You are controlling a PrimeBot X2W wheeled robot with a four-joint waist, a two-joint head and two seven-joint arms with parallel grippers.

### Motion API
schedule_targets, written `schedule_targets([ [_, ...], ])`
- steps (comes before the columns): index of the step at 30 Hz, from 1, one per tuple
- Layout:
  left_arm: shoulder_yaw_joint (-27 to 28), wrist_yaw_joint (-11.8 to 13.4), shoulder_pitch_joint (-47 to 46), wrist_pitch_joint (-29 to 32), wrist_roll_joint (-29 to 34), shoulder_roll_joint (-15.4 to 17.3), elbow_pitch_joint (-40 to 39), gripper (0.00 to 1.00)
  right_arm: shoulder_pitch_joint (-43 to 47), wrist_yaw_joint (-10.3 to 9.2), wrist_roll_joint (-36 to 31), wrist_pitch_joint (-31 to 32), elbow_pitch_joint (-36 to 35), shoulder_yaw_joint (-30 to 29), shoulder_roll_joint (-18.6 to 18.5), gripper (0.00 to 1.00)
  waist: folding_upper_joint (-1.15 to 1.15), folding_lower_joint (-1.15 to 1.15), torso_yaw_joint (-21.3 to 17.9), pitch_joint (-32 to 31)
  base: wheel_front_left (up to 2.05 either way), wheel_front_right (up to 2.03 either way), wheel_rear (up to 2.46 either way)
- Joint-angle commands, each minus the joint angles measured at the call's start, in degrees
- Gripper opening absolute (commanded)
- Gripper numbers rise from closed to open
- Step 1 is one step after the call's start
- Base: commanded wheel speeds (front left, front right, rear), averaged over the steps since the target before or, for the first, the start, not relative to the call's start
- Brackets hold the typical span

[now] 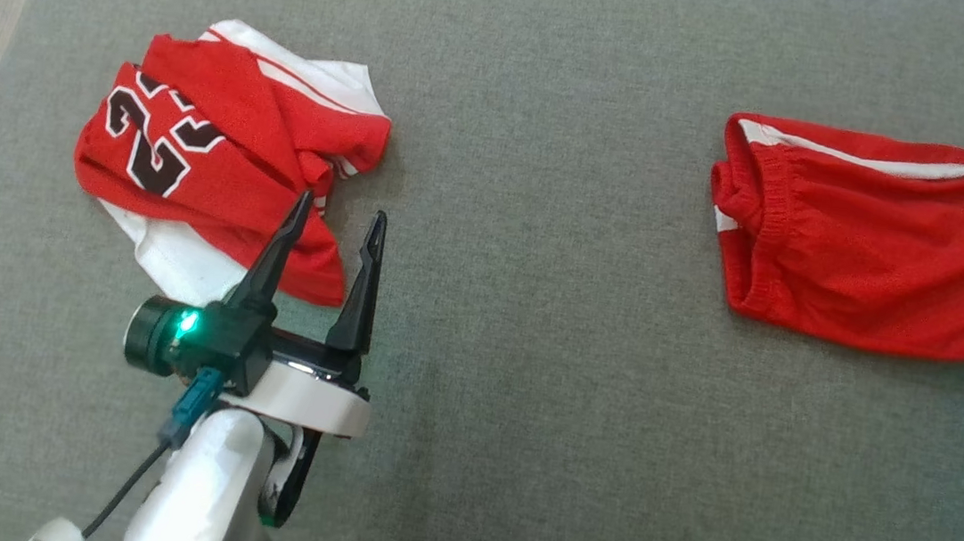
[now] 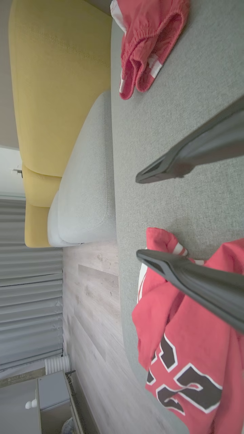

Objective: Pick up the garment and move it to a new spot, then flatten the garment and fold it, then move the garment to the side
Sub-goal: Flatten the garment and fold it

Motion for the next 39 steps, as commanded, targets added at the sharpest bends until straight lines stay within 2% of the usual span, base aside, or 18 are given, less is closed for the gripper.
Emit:
schedule_targets([
  [1, 2.62, -0.46, 0.23, -0.29, 0.74, 0.28, -1.49, 1.0, -0.55, -0.05, -1.0, -1.06, -1.78, -0.04, -0.15, 0.0, 0.0, 0.0, -0.07, -0.42, 0.0, 0.0, 0.0],
  [8, 3.03, -0.81, 1.59, -0.29, 1.38, 0.28, -0.72, 1.0, -2.03, -0.05, -2.61, -3.01, -4.49, -0.6, 6.56, 0.0, 0.0, 0.0, -0.08, -3.05, 0.0, 0.0, 0.0],
  [16, 3.3, -0.81, 3.67, -0.29, 1.53, 0.27, -0.27, 1.0, -1.97, -0.05, 2.11, -3.9, -12.13, 8.64, 16.15, 0.0, 0.0, 0.0, 0.02, -6.98, 0.0, 0.0, 0.0],
  [20, 3.5, -0.85, 4.63, -0.29, 1.57, 0.26, -0.24, 1.0, 0.28, -0.05, 6.16, -3.47, -16.29, 14.29, 19.26, 0.0, 0.0, 0.0, 0.28, -8.32, 0.0, 0.0, 0.0],
  [27, 3.02, -0.93, 5.85, -0.29, 1.88, 0.26, -0.45, 1.0, 6.15, -0.05, 10.16, -2.65, -19.59, 23.37, 20.82, 0.0, 0.0, 0.0, 1.24, -9.42, 0.0, 0.0, 0.0],
  [39, 3.77, -0.74, 5.88, -0.29, 1.59, 0.25, -1.41, 1.0, 9.65, -0.05, 13.22, -4.9, -14.54, 36.79, 20.98, 0.0, 0.0, 0.0, 1.57, -8.81, 0.0, 0.0, 0.0],
])
